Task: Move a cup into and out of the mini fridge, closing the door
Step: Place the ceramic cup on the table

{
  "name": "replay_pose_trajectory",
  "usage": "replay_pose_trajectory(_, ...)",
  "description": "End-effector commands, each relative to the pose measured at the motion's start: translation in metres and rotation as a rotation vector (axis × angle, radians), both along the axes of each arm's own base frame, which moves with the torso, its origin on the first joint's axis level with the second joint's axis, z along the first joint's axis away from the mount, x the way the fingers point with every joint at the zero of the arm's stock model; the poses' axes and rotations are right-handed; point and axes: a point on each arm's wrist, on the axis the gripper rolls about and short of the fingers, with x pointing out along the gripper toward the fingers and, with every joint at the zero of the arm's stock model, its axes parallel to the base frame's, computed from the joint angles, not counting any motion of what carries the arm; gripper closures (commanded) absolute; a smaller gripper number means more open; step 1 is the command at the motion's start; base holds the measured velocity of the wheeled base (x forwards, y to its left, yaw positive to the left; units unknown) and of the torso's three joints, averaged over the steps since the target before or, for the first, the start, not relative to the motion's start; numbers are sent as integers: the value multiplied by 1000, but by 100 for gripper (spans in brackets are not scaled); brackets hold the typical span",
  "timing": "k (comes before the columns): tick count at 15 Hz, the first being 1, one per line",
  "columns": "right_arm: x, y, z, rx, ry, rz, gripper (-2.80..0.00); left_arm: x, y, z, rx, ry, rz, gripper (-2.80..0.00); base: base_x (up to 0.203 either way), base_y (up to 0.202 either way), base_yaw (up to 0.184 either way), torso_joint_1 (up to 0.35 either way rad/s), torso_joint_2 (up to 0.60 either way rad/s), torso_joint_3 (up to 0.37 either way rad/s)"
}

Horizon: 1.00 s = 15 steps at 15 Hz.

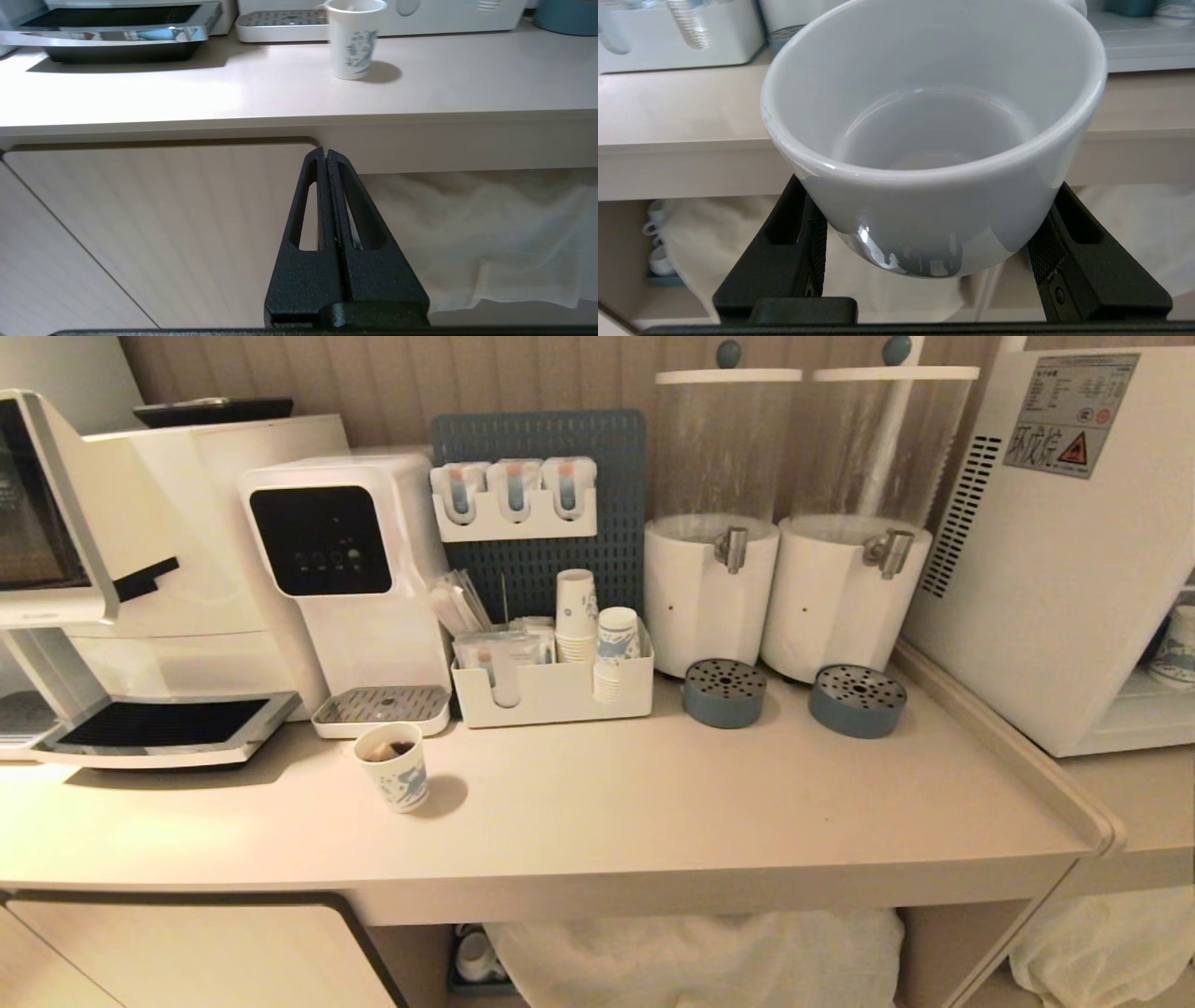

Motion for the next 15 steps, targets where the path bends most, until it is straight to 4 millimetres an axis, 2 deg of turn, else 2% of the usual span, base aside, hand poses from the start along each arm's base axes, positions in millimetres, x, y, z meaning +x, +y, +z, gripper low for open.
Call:
replay_pose_trajectory(1,2,0,-5,0,19,0,0,0,0,0,0,-1,0,0,0,122,0,-2,6,6)
replay_pose_trajectory(5,0,0,0,11,-5,-3,0,0,0,0,1,-1,0,0,0,16,0,1,2,1)
replay_pose_trajectory(7,-11,0,29,35,-86,-1,0,0,0,0,1,-1,0,0,0,0,0,0,0,0)
replay_pose_trajectory(10,-45,1,74,90,-100,39,0,0,0,0,1,-1,2,0,0,0,0,0,0,0)
replay_pose_trajectory(12,-67,3,88,118,-56,100,0,0,0,0,0,-1,1,0,0,0,0,0,0,0)
replay_pose_trajectory(15,-91,3,113,151,-131,126,0,0,0,0,0,-1,1,0,0,0,0,0,0,0)
